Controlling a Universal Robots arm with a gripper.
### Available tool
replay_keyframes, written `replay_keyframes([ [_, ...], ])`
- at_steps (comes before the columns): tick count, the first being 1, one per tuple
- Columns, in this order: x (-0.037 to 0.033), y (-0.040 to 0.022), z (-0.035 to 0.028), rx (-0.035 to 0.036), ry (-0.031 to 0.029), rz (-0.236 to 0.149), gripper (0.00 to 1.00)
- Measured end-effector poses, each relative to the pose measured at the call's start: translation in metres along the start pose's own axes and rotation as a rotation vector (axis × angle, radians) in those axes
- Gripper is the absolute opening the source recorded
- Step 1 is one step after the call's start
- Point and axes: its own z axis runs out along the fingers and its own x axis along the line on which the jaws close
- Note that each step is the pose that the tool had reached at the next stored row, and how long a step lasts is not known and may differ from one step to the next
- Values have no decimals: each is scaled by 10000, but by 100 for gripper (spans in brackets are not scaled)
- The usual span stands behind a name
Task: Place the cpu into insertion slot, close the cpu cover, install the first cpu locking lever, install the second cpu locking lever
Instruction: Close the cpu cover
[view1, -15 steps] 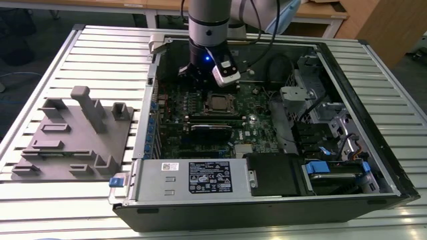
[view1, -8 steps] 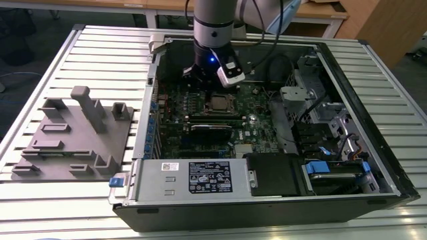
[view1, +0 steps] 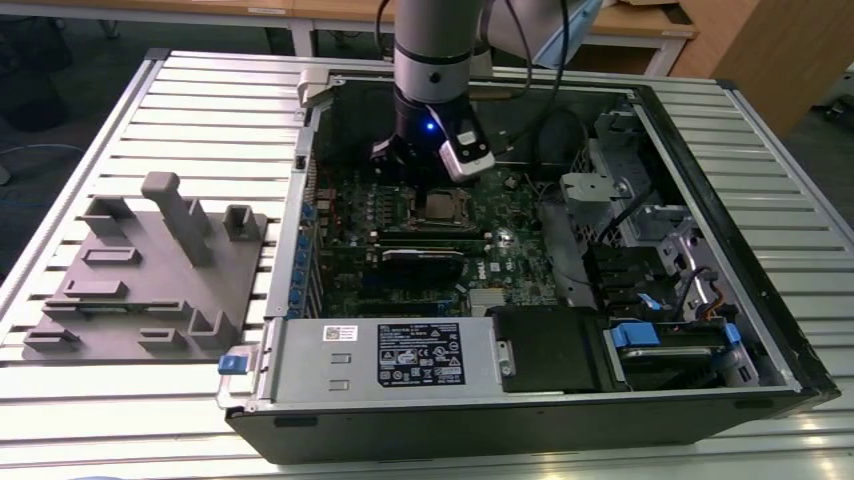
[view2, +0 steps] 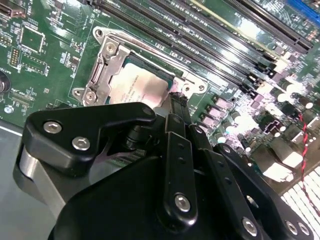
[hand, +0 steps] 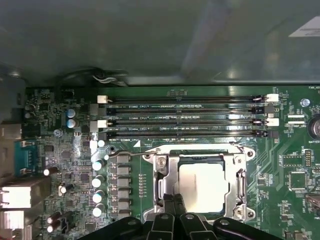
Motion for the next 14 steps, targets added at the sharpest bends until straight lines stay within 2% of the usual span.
replay_keyframes([
  [4,-1,6,14,1,1,-2,11],
  [9,2,43,24,1,0,-2,11],
  [14,10,62,67,0,0,-2,11],
])
